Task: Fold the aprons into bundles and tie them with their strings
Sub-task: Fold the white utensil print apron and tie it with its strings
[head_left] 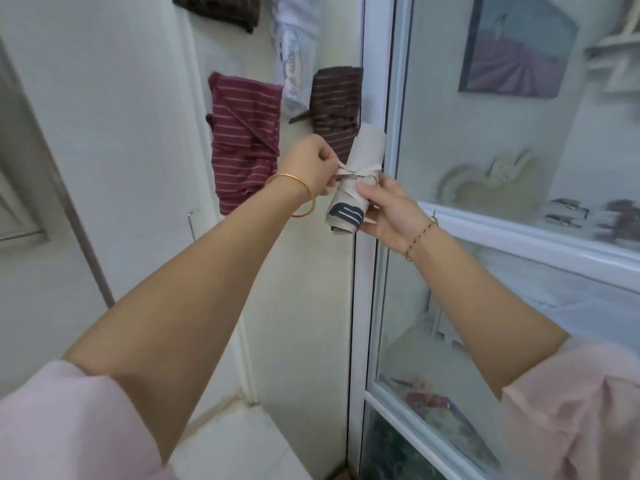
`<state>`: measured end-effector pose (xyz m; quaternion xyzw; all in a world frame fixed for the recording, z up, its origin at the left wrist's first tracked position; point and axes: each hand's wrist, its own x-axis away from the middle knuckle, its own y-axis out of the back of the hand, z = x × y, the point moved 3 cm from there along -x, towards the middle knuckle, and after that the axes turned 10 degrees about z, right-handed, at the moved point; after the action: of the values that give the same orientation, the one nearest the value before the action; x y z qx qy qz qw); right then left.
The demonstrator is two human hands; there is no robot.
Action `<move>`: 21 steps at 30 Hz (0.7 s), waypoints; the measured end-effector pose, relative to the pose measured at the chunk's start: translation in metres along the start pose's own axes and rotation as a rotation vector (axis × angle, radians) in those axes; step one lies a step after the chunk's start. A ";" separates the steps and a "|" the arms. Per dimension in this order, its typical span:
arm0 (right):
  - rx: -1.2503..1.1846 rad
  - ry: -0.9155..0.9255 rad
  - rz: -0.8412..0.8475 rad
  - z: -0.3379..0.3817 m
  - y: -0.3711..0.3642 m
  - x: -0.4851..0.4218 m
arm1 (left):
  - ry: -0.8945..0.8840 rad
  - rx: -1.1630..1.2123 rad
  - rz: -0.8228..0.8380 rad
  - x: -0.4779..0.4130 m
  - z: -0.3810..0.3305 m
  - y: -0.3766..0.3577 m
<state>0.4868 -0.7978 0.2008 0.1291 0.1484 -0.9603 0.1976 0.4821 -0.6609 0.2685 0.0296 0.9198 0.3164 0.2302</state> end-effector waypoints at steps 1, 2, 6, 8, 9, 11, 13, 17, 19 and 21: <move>-0.011 0.017 0.018 0.008 -0.001 -0.007 | -0.013 -0.007 -0.024 -0.005 -0.007 0.007; -0.036 0.036 0.046 0.020 -0.003 -0.016 | -0.033 -0.024 -0.045 -0.013 -0.017 0.015; -0.164 0.075 0.105 0.062 -0.017 -0.043 | -0.094 -0.031 -0.080 -0.038 -0.048 0.048; -0.191 0.105 0.102 0.088 -0.021 -0.059 | -0.135 -0.061 -0.097 -0.054 -0.068 0.066; -0.181 0.128 0.093 0.099 -0.022 -0.066 | -0.148 -0.090 -0.112 -0.061 -0.076 0.073; -0.108 0.209 0.085 0.125 -0.024 -0.081 | -0.207 -0.128 -0.142 -0.077 -0.097 0.089; 0.012 0.308 0.019 0.152 -0.023 -0.097 | -0.255 -0.186 -0.175 -0.095 -0.121 0.104; 0.344 0.478 -0.260 0.191 -0.023 -0.116 | -0.306 -0.424 -0.259 -0.120 -0.154 0.121; 0.511 0.581 -0.361 0.210 -0.027 -0.124 | -0.346 -0.605 -0.320 -0.133 -0.172 0.127; 0.627 0.677 -0.415 0.231 -0.032 -0.133 | -0.365 -0.791 -0.405 -0.150 -0.193 0.134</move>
<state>0.5482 -0.8018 0.4622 0.4543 -0.0689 -0.8820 -0.1049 0.5181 -0.6934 0.5426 -0.1847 0.6606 0.5805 0.4387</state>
